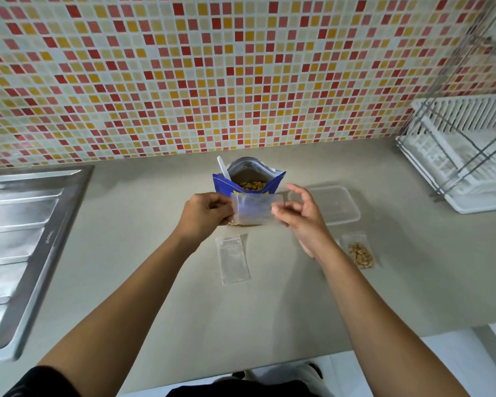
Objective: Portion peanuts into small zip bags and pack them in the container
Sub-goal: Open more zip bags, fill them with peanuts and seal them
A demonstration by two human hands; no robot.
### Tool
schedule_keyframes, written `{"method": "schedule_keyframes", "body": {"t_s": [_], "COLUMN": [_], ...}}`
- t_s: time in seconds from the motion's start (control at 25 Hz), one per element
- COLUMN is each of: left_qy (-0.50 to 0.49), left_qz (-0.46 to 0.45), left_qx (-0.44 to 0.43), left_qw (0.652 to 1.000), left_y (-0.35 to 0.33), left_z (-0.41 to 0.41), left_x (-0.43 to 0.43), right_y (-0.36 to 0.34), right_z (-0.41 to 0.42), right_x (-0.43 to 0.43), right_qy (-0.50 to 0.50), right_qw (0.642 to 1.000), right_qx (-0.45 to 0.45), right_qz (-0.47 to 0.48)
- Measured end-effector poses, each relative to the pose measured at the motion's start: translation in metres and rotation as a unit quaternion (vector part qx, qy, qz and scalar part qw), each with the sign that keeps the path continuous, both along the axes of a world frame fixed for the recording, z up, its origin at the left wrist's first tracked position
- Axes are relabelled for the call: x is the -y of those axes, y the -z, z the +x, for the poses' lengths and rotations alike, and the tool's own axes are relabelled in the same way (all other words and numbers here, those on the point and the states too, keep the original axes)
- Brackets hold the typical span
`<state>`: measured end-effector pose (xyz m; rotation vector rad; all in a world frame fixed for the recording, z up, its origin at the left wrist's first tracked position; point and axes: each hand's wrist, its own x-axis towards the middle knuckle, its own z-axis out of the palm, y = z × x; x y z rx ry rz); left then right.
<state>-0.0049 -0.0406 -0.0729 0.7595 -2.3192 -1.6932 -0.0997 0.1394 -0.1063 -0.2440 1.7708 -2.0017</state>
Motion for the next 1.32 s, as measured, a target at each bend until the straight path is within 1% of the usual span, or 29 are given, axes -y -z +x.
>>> {"method": "schedule_keyframes", "body": {"t_s": [0.08,0.12,0.16,0.2,0.24,0.28,0.32,0.36,0.44,0.48,0.52,0.64,0.8,0.92,1.04,1.08,1.12,1.16,1.2,1.24,1.28,1.32], "left_qy": [0.004,-0.002,-0.011,-0.019,-0.021,-0.014,-0.004,0.003,0.008,0.013,0.018,0.017,0.025,0.049,0.099,0.097,0.067,0.004,-0.075,-0.142,-0.174,-0.167], "left_qz": [-0.030,-0.040,-0.038,-0.028,-0.023,-0.027,-0.039,-0.052,-0.062,-0.063,-0.066,-0.078,-0.097,-0.109,-0.085,-0.080,-0.084,-0.104,-0.138,-0.178,-0.208,-0.226], "left_qx": [0.005,0.004,0.002,0.003,0.007,0.013,0.018,0.019,0.013,0.012,0.014,0.018,0.027,0.032,0.045,0.035,0.008,-0.029,-0.059,-0.067,-0.047,-0.011], "left_qw": [1.000,0.999,0.999,0.999,1.000,0.999,0.999,0.998,0.998,0.998,0.998,0.997,0.995,0.992,0.990,0.991,0.994,0.994,0.986,0.971,0.961,0.960], "left_y": [-0.008,-0.012,-0.015,-0.018,-0.021,-0.024,-0.026,-0.028,-0.033,-0.035,-0.037,-0.041,-0.041,-0.038,-0.034,-0.034,-0.034,-0.034,-0.034,-0.034,-0.033,-0.031], "left_z": [-0.003,-0.004,-0.005,-0.006,-0.007,-0.008,-0.009,-0.010,-0.014,-0.015,-0.016,-0.020,-0.025,-0.028,-0.030,-0.030,-0.030,-0.032,-0.035,-0.040,-0.047,-0.053], "left_x": [0.000,0.001,0.001,0.003,0.004,0.005,0.006,0.006,0.005,0.003,0.001,-0.003,-0.007,-0.008,-0.005,-0.004,-0.004,-0.003,0.000,0.006,0.012,0.017], "right_y": [-0.007,-0.010,-0.014,-0.017,-0.020,-0.024,-0.029,-0.034,-0.042,-0.044,-0.044,-0.041,-0.041,-0.037,-0.033,-0.032,-0.030,-0.029,-0.028,-0.027,-0.025,-0.024], "right_z": [-0.002,-0.002,-0.001,0.001,0.004,0.007,0.009,0.009,0.008,0.007,0.006,0.000,-0.006,-0.011,-0.014,-0.016,-0.018,-0.021,-0.025,-0.030,-0.034,-0.038], "right_x": [0.001,0.002,0.004,0.005,0.005,0.006,0.007,0.008,0.015,0.019,0.023,0.026,0.022,0.019,0.016,0.015,0.014,0.013,0.012,0.011,0.010,0.011], "right_qy": [0.001,0.017,0.046,0.074,0.088,0.082,0.053,0.004,-0.102,-0.129,-0.132,-0.108,-0.113,-0.120,-0.123,-0.120,-0.111,-0.099,-0.088,-0.078,-0.068,-0.061], "right_qw": [1.000,0.999,0.994,0.973,0.944,0.917,0.893,0.870,0.822,0.804,0.796,0.807,0.827,0.863,0.900,0.911,0.921,0.929,0.936,0.942,0.947,0.952], "right_qx": [0.012,0.001,-0.049,-0.132,-0.228,-0.317,-0.386,-0.435,-0.482,-0.491,-0.494,-0.489,-0.475,-0.440,-0.380,-0.360,-0.342,-0.326,-0.312,-0.298,-0.284,-0.268], "right_qz": [0.001,0.028,0.092,0.173,0.223,0.230,0.227,0.232,0.284,0.310,0.324,0.314,0.278,0.220,0.174,0.160,0.150,0.141,0.137,0.136,0.134,0.132]}}
